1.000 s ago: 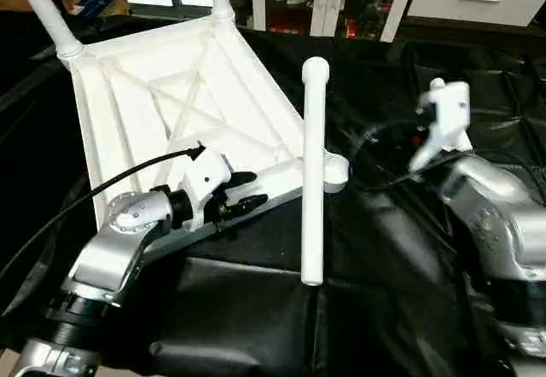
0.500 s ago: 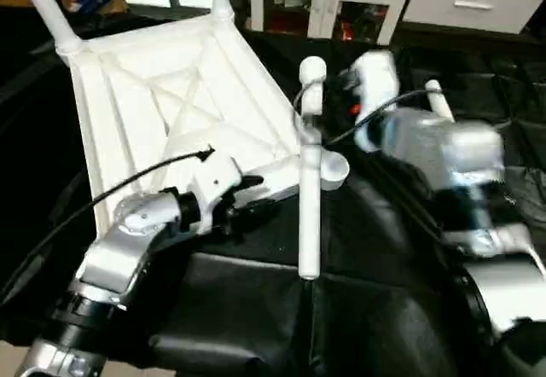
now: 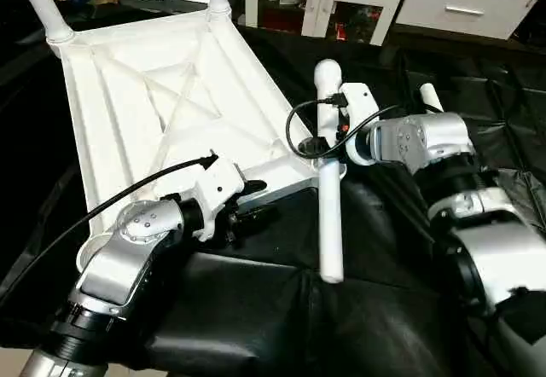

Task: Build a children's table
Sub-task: Insert table leg to table base

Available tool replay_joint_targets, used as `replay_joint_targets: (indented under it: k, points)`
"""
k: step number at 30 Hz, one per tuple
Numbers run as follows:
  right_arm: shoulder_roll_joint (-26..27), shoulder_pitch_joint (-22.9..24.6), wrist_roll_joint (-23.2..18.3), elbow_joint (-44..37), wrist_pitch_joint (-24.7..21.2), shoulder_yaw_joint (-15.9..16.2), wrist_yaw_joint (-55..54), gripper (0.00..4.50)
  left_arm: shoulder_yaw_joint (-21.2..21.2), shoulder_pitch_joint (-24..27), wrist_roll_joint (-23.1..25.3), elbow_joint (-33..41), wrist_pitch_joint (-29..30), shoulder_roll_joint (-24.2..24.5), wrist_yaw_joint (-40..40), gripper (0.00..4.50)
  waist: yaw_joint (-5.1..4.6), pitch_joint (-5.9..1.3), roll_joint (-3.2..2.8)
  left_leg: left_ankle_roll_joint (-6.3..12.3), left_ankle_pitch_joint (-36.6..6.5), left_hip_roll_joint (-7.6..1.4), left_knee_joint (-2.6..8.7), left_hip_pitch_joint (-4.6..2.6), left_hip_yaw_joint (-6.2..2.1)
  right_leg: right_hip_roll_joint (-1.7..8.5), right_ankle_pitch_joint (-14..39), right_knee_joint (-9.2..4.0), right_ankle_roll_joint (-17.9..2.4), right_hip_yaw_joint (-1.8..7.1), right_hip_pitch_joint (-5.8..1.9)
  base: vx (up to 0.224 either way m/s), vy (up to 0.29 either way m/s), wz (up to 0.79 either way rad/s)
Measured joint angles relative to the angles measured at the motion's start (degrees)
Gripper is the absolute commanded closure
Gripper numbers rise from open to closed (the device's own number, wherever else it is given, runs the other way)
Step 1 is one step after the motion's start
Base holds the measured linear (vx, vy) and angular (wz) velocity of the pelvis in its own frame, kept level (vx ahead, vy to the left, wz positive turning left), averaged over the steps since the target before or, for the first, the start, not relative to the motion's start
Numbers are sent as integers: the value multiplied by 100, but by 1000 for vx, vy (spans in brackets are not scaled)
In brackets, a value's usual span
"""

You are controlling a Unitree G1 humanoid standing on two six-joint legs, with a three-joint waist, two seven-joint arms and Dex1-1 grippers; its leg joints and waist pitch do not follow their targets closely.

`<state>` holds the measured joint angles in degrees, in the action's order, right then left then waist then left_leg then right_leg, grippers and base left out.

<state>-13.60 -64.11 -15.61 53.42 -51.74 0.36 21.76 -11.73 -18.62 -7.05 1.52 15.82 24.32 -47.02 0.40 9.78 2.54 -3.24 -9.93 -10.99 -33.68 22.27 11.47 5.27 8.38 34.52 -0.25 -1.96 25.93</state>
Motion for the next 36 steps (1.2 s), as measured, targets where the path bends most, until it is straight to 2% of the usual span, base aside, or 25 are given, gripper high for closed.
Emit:
replay_joint_targets:
  k: [2,8,15,20,21,24,26,27,30,36]
  points:
    - [-53,-57,-10,166,13,-63,1,53,3,0,0,5,15,15,5,228,13,0,0,-1,1,0,-3,1,1,1,0,3,0,-1,0,0,0,0]
    - [-212,-192,-181,786,103,-577,34,103,4,-16,2,4,25,14,52,228,33,0,0,-1,1,-1,-19,0,1,2,2,24,-3,1,1,0,0,0]
    - [-365,-214,-469,1119,111,-1144,-113,161,8,-106,2,4,10,8,64,228,175,1,-3,-46,-2,-7,-31,0,4,6,2,47,-6,-3,3,0,0,0]
    - [-650,-197,-647,1127,110,-1524,-228,201,87,-120,-8,4,-6,-45,207,228,197,1,-3,-49,0,-8,-34,2,4,6,1,48,-8,-4,2,0,0,0]
    - [-750,-113,-714,995,78,-1631,-257,201,196,-139,-45,2,8,-145,309,228,202,1,-3,-49,0,-8,-34,2,4,6,1,48,-8,-6,2,0,0,0]
    - [-955,35,-857,769,-66,-1890,-297,239,536,-275,-236,5,33,-301,598,228,204,-1,-8,-46,2,-14,-35,3,3,2,1,51,-8,-12,3,0,0,0]
    - [-1056,168,-975,532,-175,-2121,-332,242,715,-391,-345,4,83,-390,725,228,195,0,-13,-38,8,-17,-36,2,2,0,1,53,-8,-12,3,0,0,0]
    - [-1098,225,-1018,397,-273,-2230,-368,262,806,-453,-439,1,135,-429,788,228,181,-4,-23,-38,8,-19,-37,-1,0,-2,0,53,-9,-13,3,0,0,0]
    - [-1159,614,-1259,-279,-636,-2482,-375,275,1003,-605,-683,-11,318,-678,989,228,217,-10,-60,-38,8,-22,-39,0,2,-4,0,55,-9,-13,2,0,0,0]
    - [-1132,1051,-1422,-916,-983,-2542,-387,331,1070,-729,-864,-9,536,-977,1174,228,251,-22,-159,-41,7,-27,-52,0,2,-4,-7,60,-21,-14,2,0,0,0]
